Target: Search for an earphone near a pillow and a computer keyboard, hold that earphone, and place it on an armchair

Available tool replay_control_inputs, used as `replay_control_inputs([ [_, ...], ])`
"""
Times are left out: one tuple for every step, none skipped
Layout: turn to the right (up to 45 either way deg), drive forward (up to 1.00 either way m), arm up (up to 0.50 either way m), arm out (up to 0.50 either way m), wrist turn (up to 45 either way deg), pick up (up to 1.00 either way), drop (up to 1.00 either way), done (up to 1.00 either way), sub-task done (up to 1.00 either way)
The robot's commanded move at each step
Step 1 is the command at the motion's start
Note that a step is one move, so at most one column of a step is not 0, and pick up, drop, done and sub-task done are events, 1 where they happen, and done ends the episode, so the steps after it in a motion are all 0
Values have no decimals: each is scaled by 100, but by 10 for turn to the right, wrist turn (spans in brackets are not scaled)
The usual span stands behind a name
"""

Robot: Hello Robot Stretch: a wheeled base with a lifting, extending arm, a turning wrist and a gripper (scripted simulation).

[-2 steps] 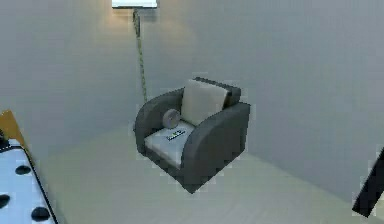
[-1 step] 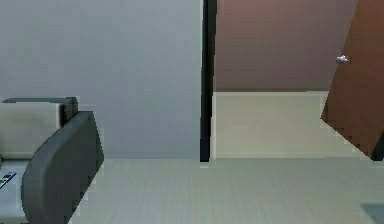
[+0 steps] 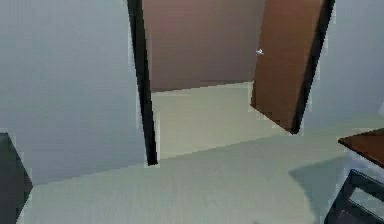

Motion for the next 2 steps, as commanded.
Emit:
replay_control_inputs([
  [0,60,0,0,0,0,0,0,0],
  [30,0,0,0,0,0,0,0,0],
])
